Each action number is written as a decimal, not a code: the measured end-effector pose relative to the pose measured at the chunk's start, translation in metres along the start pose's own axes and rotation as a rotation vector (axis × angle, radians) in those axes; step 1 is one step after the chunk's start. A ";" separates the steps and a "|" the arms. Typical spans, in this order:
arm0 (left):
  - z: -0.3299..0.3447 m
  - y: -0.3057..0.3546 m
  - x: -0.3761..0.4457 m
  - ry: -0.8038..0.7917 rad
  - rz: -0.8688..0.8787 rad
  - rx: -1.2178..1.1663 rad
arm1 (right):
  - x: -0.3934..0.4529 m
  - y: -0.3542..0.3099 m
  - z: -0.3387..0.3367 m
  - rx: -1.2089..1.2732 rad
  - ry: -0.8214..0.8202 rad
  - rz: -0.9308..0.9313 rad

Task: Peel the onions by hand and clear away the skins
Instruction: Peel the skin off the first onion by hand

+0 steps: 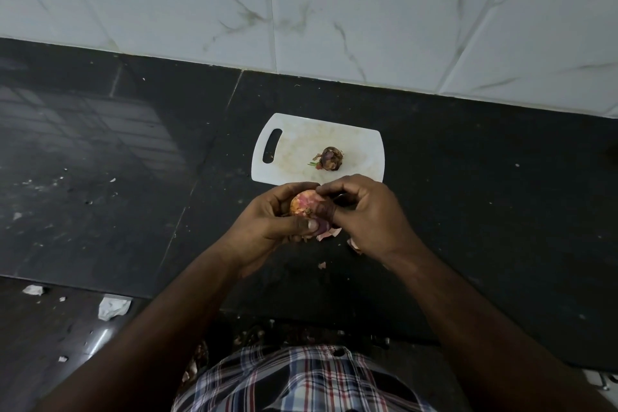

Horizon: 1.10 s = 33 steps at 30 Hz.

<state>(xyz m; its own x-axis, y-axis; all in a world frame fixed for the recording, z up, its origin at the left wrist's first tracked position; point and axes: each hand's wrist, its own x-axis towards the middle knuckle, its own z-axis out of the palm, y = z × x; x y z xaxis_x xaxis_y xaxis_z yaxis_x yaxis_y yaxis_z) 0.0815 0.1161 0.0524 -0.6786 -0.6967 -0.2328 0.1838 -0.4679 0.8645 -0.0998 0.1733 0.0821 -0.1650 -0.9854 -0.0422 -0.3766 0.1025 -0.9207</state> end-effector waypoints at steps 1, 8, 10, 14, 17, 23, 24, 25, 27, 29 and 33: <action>0.000 0.001 0.000 0.001 0.001 0.007 | 0.000 0.000 0.001 -0.016 0.039 -0.013; 0.000 -0.002 -0.002 -0.029 -0.021 0.002 | 0.001 0.000 0.005 -0.152 0.109 -0.025; 0.001 -0.004 -0.004 -0.068 -0.018 -0.042 | 0.002 0.006 0.006 -0.136 0.105 0.054; 0.002 0.001 -0.003 -0.090 0.031 -0.177 | 0.000 0.023 0.002 0.169 0.226 0.291; -0.004 0.007 -0.005 -0.069 0.013 -0.192 | -0.007 0.043 -0.014 0.010 0.228 0.293; -0.009 0.001 -0.008 -0.033 -0.048 -0.095 | -0.013 0.044 -0.030 -0.271 -0.037 0.306; -0.008 0.001 -0.007 -0.022 -0.051 -0.048 | -0.010 0.036 -0.029 -0.222 -0.012 0.247; -0.006 0.001 -0.006 -0.025 -0.046 0.006 | -0.008 0.026 -0.027 -0.147 -0.001 0.184; -0.002 0.003 -0.003 -0.063 -0.015 0.133 | -0.005 0.008 -0.020 -0.025 -0.040 0.086; 0.001 0.006 -0.002 -0.093 0.010 0.254 | -0.004 -0.004 -0.010 -0.103 -0.024 -0.007; 0.001 0.010 -0.002 -0.100 0.043 0.331 | 0.002 0.000 -0.006 -0.151 0.165 0.007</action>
<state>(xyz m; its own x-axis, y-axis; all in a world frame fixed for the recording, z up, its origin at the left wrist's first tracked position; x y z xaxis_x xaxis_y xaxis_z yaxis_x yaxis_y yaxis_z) 0.0839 0.1135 0.0622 -0.7448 -0.6474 -0.1619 -0.0153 -0.2261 0.9740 -0.1055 0.1722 0.0842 -0.3104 -0.9502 0.0274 -0.5049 0.1404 -0.8517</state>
